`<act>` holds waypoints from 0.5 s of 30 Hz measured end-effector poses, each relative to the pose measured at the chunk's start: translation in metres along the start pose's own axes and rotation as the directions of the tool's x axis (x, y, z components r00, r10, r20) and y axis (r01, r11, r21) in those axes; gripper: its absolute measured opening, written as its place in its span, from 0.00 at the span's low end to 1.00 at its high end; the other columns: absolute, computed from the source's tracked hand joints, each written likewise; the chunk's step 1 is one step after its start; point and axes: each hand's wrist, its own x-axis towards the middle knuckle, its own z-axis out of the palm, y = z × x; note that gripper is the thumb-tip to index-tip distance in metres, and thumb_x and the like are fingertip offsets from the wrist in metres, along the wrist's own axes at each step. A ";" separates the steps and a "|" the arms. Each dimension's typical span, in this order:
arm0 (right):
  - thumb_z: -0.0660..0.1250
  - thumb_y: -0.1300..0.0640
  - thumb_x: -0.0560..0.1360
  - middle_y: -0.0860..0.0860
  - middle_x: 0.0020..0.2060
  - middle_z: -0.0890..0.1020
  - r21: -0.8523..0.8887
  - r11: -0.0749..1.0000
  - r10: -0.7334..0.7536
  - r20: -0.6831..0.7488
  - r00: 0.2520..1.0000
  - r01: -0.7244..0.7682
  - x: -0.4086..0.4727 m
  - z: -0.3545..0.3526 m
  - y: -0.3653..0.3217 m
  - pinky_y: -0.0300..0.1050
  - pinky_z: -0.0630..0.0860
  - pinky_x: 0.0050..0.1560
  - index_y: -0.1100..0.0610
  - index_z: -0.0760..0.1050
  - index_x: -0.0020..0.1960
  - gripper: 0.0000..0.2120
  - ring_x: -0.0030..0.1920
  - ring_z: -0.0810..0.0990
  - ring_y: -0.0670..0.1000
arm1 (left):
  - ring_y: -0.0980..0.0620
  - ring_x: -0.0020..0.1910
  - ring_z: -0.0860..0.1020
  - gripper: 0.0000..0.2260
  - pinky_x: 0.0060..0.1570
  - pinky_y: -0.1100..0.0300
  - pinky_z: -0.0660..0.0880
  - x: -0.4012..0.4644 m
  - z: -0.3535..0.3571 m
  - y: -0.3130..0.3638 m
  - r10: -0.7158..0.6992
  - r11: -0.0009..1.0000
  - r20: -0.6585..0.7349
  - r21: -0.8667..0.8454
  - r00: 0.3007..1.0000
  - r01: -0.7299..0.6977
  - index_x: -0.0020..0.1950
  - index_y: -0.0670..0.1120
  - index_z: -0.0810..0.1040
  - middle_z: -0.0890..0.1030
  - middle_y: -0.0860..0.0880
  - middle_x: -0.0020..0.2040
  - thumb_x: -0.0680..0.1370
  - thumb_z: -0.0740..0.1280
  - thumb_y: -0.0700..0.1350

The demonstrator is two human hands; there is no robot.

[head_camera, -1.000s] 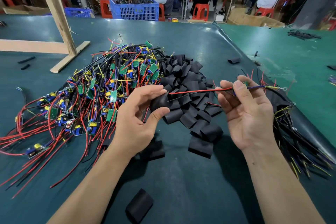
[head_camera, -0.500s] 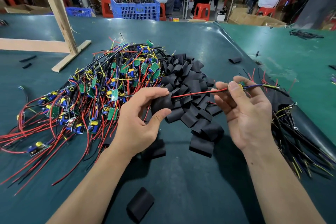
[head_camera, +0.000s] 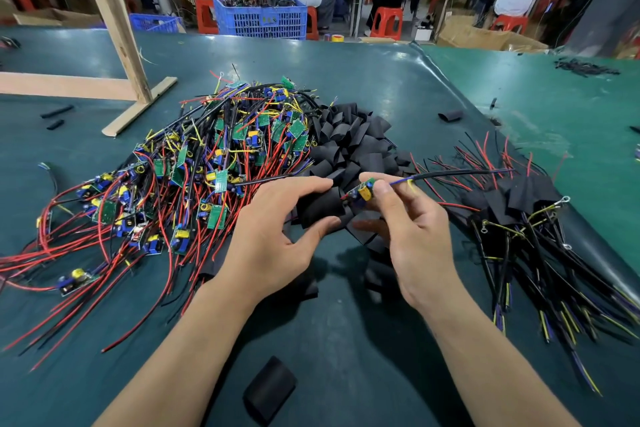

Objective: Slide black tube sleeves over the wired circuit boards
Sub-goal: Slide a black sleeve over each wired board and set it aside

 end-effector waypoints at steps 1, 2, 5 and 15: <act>0.63 0.63 0.80 0.47 0.38 0.84 -0.022 1.000 -0.015 -0.008 1.000 0.015 0.000 0.000 0.000 0.38 0.79 0.37 0.56 0.82 0.51 0.08 0.37 0.81 0.44 | 0.48 0.58 0.80 0.18 0.55 0.46 0.77 0.000 0.000 0.000 -0.007 1.000 0.004 -0.017 1.000 0.007 0.61 0.45 0.79 0.81 0.52 0.57 0.73 0.76 0.42; 0.65 0.64 0.79 0.47 0.37 0.84 -0.015 1.000 -0.018 -0.013 1.000 0.018 0.000 0.000 0.000 0.37 0.78 0.36 0.57 0.82 0.51 0.08 0.35 0.81 0.45 | 0.48 0.58 0.80 0.18 0.55 0.46 0.78 0.000 0.000 0.000 -0.010 0.999 0.008 -0.033 1.000 0.010 0.61 0.44 0.79 0.82 0.52 0.57 0.73 0.76 0.42; 0.67 0.66 0.77 0.49 0.35 0.83 0.114 0.993 0.030 -0.024 0.999 -0.027 0.001 0.001 -0.002 0.38 0.78 0.35 0.57 0.81 0.52 0.08 0.33 0.81 0.47 | 0.48 0.57 0.80 0.18 0.53 0.47 0.79 0.000 0.002 0.002 -0.006 0.998 0.019 -0.055 1.000 0.007 0.61 0.44 0.79 0.82 0.52 0.57 0.73 0.76 0.42; 0.72 0.59 0.68 0.51 0.35 0.84 0.162 0.983 0.086 0.019 0.996 -0.088 0.000 0.001 -0.003 0.37 0.78 0.34 0.56 0.83 0.46 0.07 0.32 0.82 0.48 | 0.52 0.57 0.81 0.17 0.55 0.50 0.78 0.000 0.001 0.006 0.021 0.997 -0.002 -0.077 1.000 -0.021 0.60 0.41 0.78 0.82 0.49 0.56 0.73 0.76 0.39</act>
